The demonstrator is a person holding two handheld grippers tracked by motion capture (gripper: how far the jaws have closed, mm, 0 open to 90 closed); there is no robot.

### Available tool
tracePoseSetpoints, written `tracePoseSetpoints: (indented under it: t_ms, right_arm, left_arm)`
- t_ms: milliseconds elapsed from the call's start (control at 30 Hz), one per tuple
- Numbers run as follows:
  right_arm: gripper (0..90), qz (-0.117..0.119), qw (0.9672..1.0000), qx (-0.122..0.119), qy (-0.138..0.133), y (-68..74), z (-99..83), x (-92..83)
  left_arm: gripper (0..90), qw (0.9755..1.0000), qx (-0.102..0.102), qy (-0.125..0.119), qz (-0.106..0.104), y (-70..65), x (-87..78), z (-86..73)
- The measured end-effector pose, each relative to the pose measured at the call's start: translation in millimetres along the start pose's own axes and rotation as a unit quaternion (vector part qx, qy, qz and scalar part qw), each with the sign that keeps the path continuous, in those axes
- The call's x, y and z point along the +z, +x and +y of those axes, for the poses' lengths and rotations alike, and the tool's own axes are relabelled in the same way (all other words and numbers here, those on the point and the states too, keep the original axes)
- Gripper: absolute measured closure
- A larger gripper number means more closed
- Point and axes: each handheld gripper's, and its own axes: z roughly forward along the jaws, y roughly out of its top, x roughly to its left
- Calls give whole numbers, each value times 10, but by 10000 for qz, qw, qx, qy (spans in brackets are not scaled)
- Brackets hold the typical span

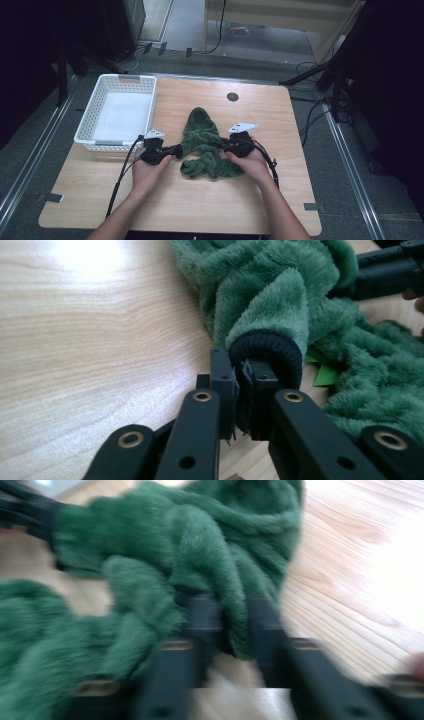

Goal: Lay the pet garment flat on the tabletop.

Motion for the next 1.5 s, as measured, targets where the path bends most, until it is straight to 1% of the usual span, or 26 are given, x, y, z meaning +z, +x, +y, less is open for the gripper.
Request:
tracePoseSetpoints:
  t_ms: [67, 100, 233, 267, 333, 367, 400, 467, 533, 600, 667, 700, 767, 867, 933, 1033, 1133, 1167, 1200, 1267, 1333, 1367, 1400, 1433, 1467, 1500]
  right_arm:
    - [868, 57, 9998, 162, -45, -30, 7, -20]
    - [877, 132, 9990, 383, -182, -113, 9, -97]
    - [885, -87, 9966, 812, -50, -305, -80, -269]
    - [885, -87, 9966, 812, -50, -305, -80, -269]
    - [885, -231, 9949, 924, 321, -404, -234, -260]
    - [885, -231, 9949, 924, 321, -404, -234, -260]
    - [884, -364, 9950, 799, 475, -406, -307, -240]
    - [880, -365, 9951, 822, 412, -401, -322, -246]
    - [753, -202, 9972, 715, 117, -344, -322, -279]
    - [594, -94, 9982, 583, -52, -297, -307, -324]
    - [504, -66, 9981, 535, -304, -254, -289, -414]
    - [504, -66, 9981, 535, -304, -254, -289, -414]
    - [496, -145, 9948, 606, -808, -172, -275, -605]
    - [601, -141, 9935, 507, -1014, 25, -300, -719]
    - [672, 102, 9954, 315, -898, 205, -313, -705]
    - [762, 86, 9978, -2, -657, 495, -319, -626]
    - [818, 167, 9977, 32, -652, 619, -304, -569]
    - [888, -14, 9981, -22, -612, 707, -274, -502]
    - [888, -14, 9981, -22, -612, 707, -274, -502]
    - [900, -82, 9985, 170, -513, 729, -247, -358]
    - [900, -126, 9987, 211, -457, 736, -248, -304]
    - [900, -182, 9991, 210, -307, 758, -253, -193]
    - [900, -182, 9991, 210, -307, 758, -253, -193]
    - [900, -383, 9990, 132, -185, 790, -269, -111]
    - [900, -383, 9990, 132, -185, 790, -269, -111]
    - [878, -387, 9991, 138, -103, 796, -291, -65]
  left_arm:
    - [883, 10000, 19, 11, 68, 3, -2, 7]
    - [885, 9998, 46, 89, 189, 30, -11, 21]
    - [888, 9992, 85, 155, 349, 74, -9, 22]
    - [888, 9992, 73, 197, 340, 87, 2, 17]
    - [889, 9989, 118, 281, 347, 81, 30, 13]
    - [889, 9987, 190, 304, 366, 61, 40, 19]
    - [888, 9981, 292, 320, 434, 24, 60, 27]
    - [884, 9981, 306, 318, 439, 16, 68, 29]
    - [852, 9989, 319, 216, 264, -8, 62, 38]
    - [685, 9991, 316, 57, 283, -38, 31, 54]
    - [580, 9995, 209, -91, 221, -48, -20, 78]
    - [546, 9995, 209, -91, 221, -48, -20, 78]
    - [523, 9996, 72, -283, 50, -69, -114, 101]
    - [518, 9995, 21, -303, -75, -102, -145, 85]
    - [518, 9994, 125, -326, -80, -146, -164, 55]
    - [518, 9984, 116, -526, -184, -214, -247, 35]
    - [505, 9972, 233, -711, -94, -249, -311, 44]
    - [499, 9951, 293, -946, -53, -269, -383, 63]
    - [506, 9951, 293, -946, -53, -269, -383, 63]
    - [584, 9938, 255, -1075, -101, -271, -405, 100]
    - [662, 9948, 285, -956, -197, -301, -325, 172]
    - [692, 9960, 456, -735, -199, -371, -184, 255]
    - [716, 9960, 456, -735, -199, -371, -184, 255]
    - [733, 9965, 478, -662, -190, -403, -108, 297]
    - [733, 9968, 448, -634, -200, -416, -39, 343]
    - [762, 9976, 255, -616, -173, -411, 75, 435]
